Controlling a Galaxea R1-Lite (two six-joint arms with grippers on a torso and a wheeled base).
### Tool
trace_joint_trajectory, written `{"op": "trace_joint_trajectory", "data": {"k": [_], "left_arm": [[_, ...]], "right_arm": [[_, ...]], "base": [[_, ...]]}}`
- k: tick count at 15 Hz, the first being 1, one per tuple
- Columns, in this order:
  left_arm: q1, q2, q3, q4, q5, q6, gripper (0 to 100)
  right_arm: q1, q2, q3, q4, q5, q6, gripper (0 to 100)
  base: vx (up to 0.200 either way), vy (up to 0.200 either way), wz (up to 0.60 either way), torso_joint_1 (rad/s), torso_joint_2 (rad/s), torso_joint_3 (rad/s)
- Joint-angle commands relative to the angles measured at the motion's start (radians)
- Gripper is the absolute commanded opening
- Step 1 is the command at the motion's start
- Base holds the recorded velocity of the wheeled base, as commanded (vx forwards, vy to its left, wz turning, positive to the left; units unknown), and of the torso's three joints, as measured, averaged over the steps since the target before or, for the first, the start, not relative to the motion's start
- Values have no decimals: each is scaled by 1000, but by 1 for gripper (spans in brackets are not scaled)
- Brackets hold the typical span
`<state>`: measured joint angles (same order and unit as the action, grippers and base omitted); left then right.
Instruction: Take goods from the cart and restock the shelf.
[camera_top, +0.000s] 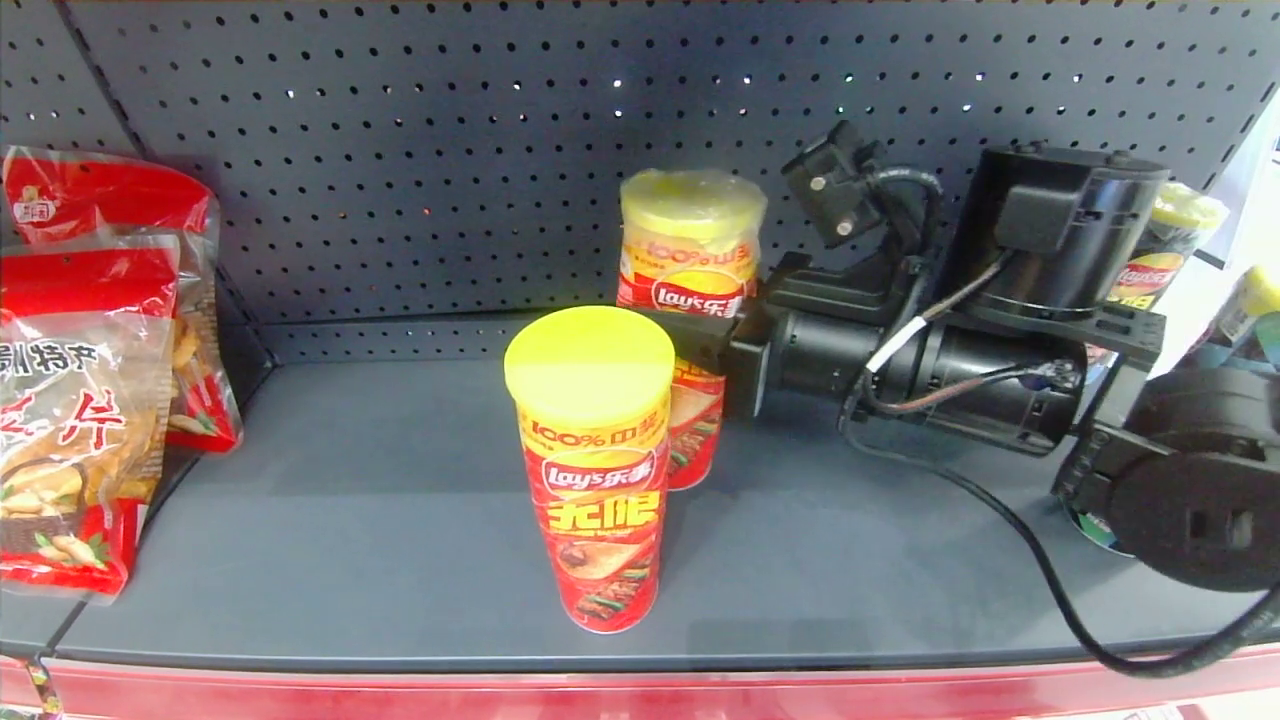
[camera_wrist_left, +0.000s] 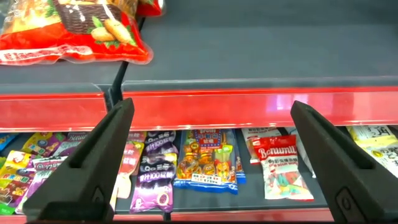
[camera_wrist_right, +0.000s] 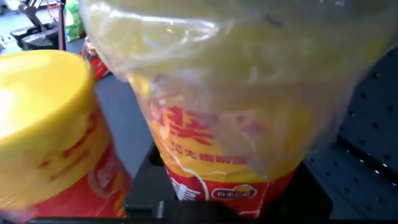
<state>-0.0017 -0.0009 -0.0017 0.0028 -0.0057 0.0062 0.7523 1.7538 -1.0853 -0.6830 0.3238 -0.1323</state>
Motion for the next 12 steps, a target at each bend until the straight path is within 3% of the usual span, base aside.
{"op": "trace_joint_trajectory", "data": {"k": [1,12], "left_arm": [[0,1,0,0,0,0,100],[0,1,0,0,0,0,100]], "right_arm": [[2,56,-54,20,1,-6,0],[-22,185,-217,74,34,-85,0]], "base": [[0,0,0,0,0,0],[0,0,0,0,0,0]]}}
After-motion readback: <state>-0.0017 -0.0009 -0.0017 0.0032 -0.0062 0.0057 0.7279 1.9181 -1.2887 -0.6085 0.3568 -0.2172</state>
